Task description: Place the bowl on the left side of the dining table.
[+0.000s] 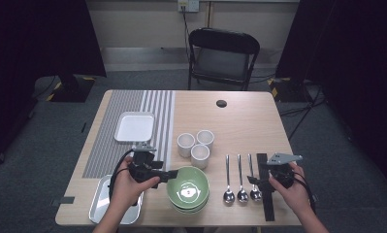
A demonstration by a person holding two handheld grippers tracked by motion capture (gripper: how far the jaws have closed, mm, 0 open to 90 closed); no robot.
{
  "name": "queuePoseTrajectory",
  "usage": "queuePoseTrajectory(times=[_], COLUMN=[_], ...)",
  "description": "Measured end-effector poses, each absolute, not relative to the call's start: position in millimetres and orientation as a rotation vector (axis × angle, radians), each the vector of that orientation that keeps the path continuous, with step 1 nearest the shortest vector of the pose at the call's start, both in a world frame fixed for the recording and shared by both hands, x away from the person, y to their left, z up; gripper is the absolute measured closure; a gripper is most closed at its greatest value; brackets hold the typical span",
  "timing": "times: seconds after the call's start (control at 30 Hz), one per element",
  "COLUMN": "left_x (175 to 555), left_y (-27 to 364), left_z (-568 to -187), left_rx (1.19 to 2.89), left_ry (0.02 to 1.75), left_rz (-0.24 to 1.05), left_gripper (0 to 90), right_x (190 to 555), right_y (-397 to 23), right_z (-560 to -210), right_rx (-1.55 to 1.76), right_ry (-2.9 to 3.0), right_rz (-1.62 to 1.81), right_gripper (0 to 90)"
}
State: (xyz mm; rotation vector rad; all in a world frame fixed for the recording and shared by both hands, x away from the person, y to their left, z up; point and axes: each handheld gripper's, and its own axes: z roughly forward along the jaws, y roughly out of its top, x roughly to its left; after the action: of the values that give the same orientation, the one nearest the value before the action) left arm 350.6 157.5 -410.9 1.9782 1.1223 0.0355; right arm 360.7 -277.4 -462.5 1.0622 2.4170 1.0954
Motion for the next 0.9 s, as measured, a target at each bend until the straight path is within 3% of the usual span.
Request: queuePoseTrajectory(times=[0.4, 0.5, 0.9], left_x=[345, 344, 340], left_y=[154, 154, 152], left_z=[-419, -419, -419], left_rx=[2.005, 2.007, 2.013], left_ry=[1.108, 1.095, 1.053], left_rz=[0.027, 0.022, 0.060], left_gripper=[26.2, 36.2, 45.1], right_x=[360, 360, 360], right_y=[-278, -277, -279], right_z=[-462, -462, -462], right_rx=[1.062, 1.063, 1.060], right_ry=[2.417, 2.415, 2.413], right_rz=[1.088, 1.084, 1.091], right_gripper=[21.1, 21.2, 21.1])
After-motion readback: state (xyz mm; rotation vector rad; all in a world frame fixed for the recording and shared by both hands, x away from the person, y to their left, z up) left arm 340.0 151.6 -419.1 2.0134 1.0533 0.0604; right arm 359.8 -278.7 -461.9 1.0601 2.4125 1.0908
